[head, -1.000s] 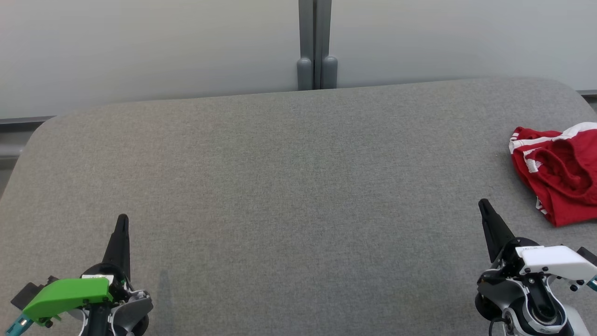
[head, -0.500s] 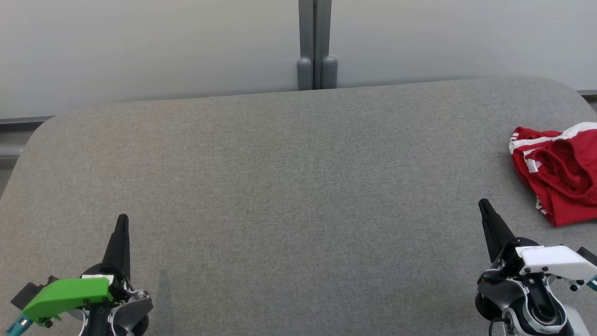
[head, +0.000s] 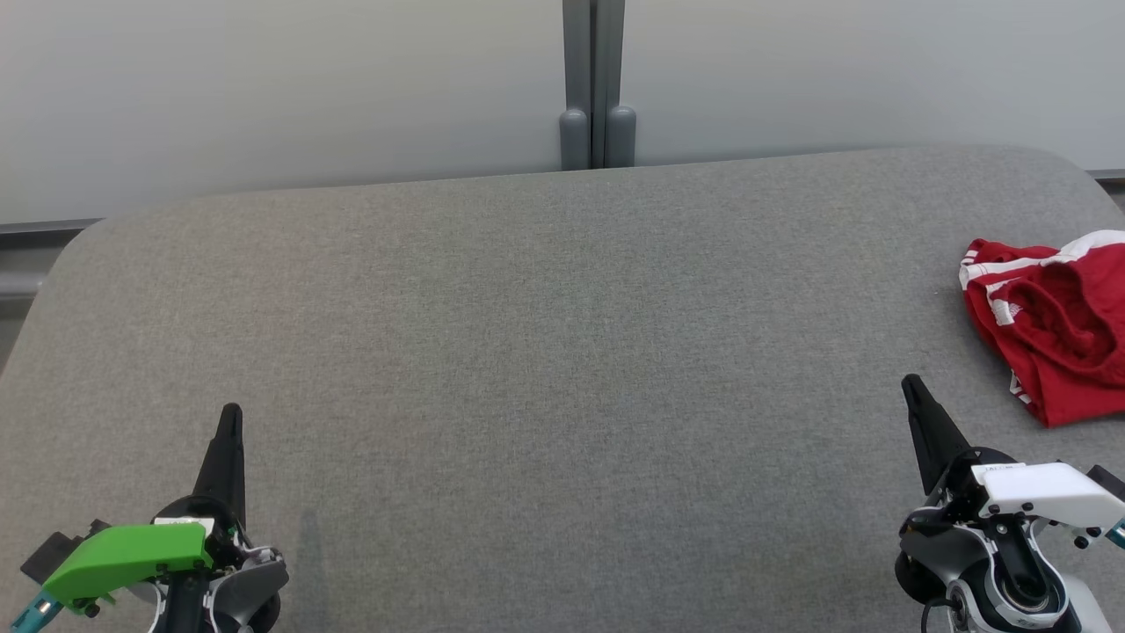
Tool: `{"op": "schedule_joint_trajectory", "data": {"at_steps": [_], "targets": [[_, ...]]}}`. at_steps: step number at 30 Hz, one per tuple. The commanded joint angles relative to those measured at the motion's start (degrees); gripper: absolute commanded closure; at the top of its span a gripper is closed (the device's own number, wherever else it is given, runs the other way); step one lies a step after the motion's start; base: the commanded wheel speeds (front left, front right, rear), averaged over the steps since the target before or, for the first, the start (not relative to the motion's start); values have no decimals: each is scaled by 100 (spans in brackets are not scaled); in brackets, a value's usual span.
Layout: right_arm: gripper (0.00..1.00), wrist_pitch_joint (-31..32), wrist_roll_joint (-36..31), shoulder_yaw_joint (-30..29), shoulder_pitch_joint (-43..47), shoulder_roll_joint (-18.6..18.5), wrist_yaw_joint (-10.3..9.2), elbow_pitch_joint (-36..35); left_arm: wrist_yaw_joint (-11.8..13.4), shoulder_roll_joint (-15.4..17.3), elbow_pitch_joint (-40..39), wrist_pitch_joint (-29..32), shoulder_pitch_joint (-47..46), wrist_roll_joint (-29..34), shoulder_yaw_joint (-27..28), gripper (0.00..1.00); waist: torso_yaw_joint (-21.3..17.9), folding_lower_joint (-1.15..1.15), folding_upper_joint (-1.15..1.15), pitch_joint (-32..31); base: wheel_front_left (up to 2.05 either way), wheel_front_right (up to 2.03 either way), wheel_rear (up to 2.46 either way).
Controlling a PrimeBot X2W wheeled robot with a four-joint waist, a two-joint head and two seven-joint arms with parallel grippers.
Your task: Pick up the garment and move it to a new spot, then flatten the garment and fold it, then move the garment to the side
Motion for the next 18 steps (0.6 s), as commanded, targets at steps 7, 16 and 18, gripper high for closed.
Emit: {"op": "schedule_joint_trajectory", "data": {"at_steps": [7,16,18], "targets": [[100,21,37,-8,-33,-26,2,-27,-9,2,-12,19,-64,-16,7,100,0,0,0,0,0,0,0],[100,21,37,-8,-32,-26,2,-27,-9,2,-12,18,-64,-16,7,100,0,0,0,0,0,0,0],[100,21,37,-8,-32,-26,2,-27,-9,2,-12,18,-64,-16,7,100,0,0,0,0,0,0,0]]}}
